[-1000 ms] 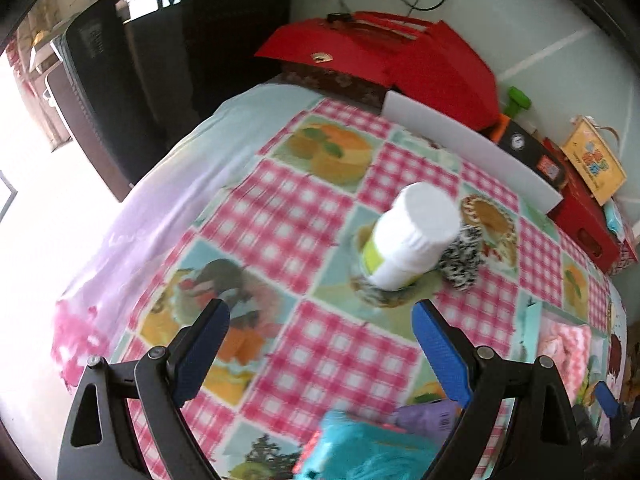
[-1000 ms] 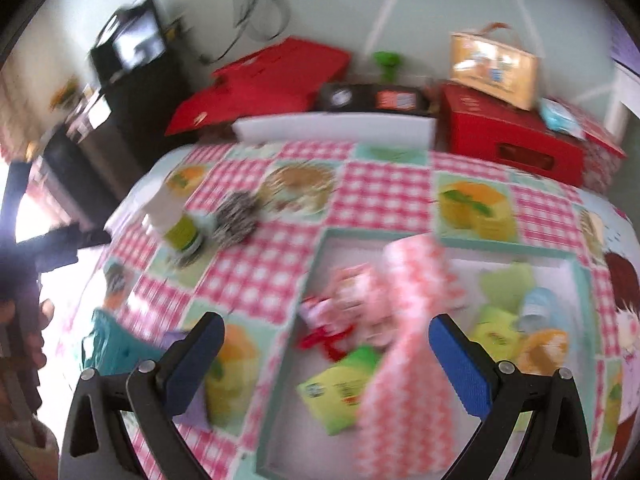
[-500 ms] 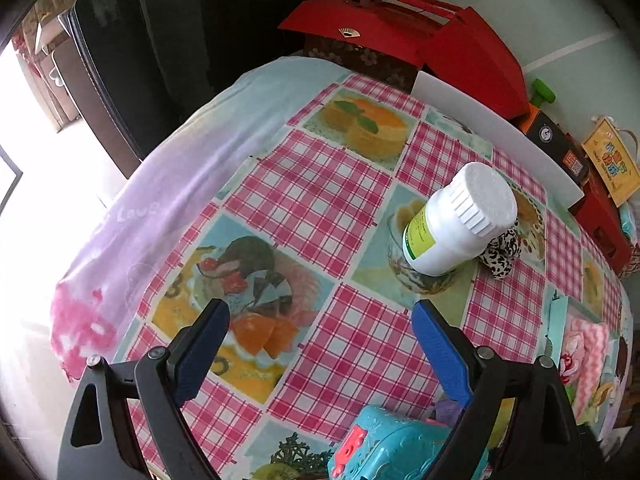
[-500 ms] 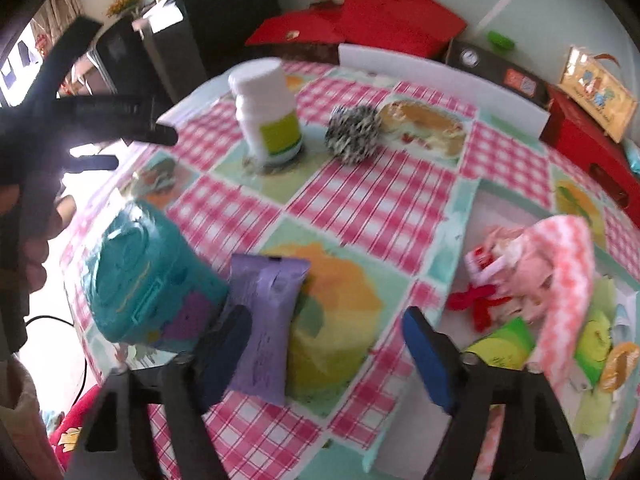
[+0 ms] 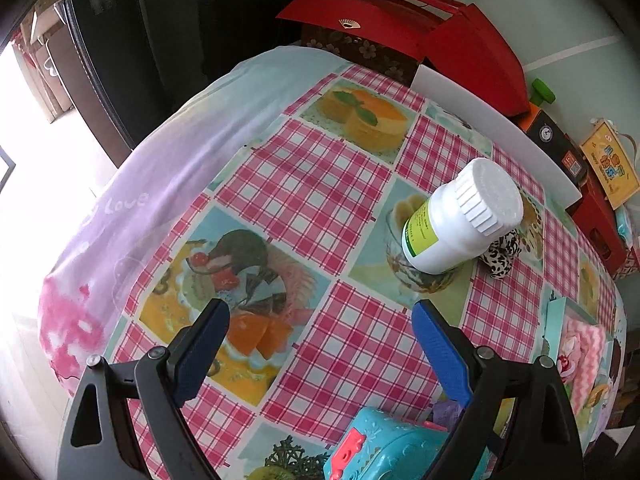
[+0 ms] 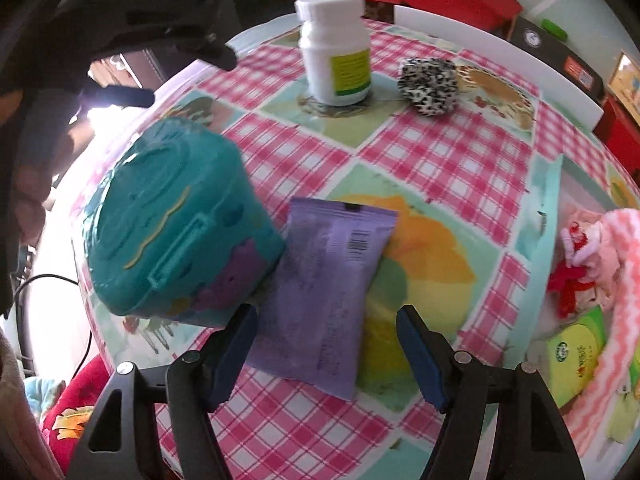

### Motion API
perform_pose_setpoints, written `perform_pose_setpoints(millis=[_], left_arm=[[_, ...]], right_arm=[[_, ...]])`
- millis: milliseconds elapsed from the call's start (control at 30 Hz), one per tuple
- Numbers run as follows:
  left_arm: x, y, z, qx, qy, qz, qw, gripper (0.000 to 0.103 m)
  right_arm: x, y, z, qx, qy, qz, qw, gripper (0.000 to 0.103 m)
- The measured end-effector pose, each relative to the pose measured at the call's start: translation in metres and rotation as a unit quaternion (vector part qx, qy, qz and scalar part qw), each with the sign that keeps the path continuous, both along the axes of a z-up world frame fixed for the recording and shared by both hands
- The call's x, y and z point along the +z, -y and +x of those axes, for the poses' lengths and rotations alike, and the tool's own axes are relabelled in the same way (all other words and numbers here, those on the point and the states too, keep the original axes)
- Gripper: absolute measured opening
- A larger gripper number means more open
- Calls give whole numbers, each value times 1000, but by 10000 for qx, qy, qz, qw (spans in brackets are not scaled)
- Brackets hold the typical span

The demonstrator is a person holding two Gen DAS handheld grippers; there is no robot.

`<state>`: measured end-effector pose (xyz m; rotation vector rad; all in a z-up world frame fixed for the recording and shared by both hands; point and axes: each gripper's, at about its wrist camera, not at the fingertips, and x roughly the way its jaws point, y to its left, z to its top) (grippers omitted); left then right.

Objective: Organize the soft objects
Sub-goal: 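Close right tool on the purple snack packet and lift it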

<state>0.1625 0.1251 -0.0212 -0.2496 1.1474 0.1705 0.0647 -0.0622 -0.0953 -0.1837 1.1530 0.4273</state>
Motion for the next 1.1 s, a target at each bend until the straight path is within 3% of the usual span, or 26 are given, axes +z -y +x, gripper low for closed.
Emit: perform_pose_setpoints(millis=[367,433,633,1100], left_arm=[[-5,-1,1,4,-44,-23,10000,93],[-5,-1,2,-9,-38,-13,10000,93],[-4,3,4,-80,-33,0,10000,93],[2,7,6,-134,56,19,9999,93]], right_arm=[[-7,-3,1,-214,328,-754,9964,74],[-5,4,2,-308,324,-663,9968,68],[-3,2,2,-173,377,-641,9971,65],[12,25,13,-608,547,-449,9956,63]])
